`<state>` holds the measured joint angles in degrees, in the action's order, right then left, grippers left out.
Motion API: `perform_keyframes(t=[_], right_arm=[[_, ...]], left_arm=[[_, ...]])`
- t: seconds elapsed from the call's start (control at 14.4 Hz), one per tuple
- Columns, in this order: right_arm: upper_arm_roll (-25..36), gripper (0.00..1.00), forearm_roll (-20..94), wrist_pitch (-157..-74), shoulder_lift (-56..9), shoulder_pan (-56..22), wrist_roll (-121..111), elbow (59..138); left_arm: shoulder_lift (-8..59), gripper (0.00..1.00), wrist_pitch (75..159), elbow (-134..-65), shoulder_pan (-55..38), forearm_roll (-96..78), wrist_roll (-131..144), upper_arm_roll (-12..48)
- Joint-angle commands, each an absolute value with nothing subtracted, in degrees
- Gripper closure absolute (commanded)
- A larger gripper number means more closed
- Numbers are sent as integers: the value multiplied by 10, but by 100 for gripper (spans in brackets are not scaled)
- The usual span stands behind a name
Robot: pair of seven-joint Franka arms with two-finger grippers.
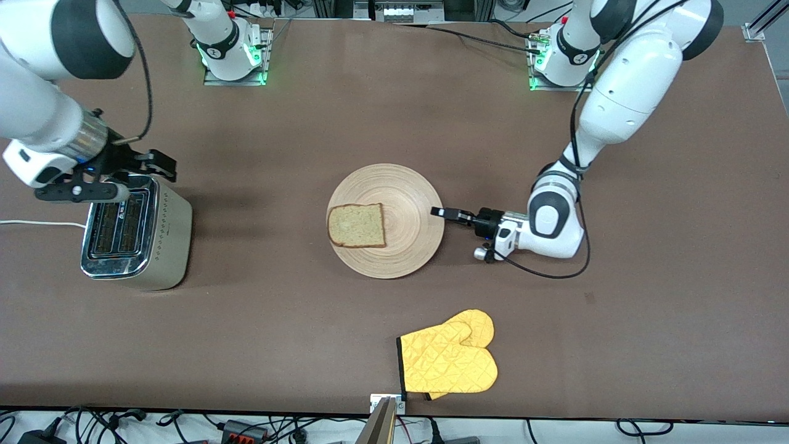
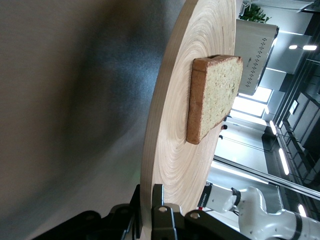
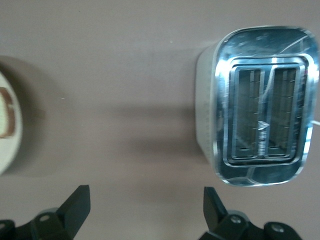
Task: Move plate and put bread in toaster
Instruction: 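Push the plate further with the left gripper while the right gripper nears bread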
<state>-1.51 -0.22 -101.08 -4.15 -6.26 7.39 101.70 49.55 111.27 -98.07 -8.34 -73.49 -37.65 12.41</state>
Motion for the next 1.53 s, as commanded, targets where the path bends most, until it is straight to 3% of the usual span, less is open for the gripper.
perform_keyframes(t=[0.0, 0.56, 0.9, 1.04, 1.32, 1.46], right_arm=[[-14, 0, 8, -1021, -57, -81, 112, 1024], [-14, 0, 40, -1034, -123, -114, 108, 1020], [-13, 0, 41, -1063, -160, -143, 114, 1019], [-14, 0, 41, -1080, -171, -153, 115, 1019], [-14, 13, 43, -1130, -204, -177, 116, 1020], [-14, 25, 52, -1149, -221, -201, 123, 1019]], left_arm=[[499, 100, 1124, -969, -113, -772, -385, 123], [529, 96, 1138, -935, -154, -780, -386, 122], [534, 59, 1140, -934, -150, -780, -381, 119], [532, 55, 1138, -934, -144, -778, -378, 114], [529, 54, 1133, -935, -108, -742, -382, 113], [522, 54, 1128, -935, -78, -687, -376, 113]])
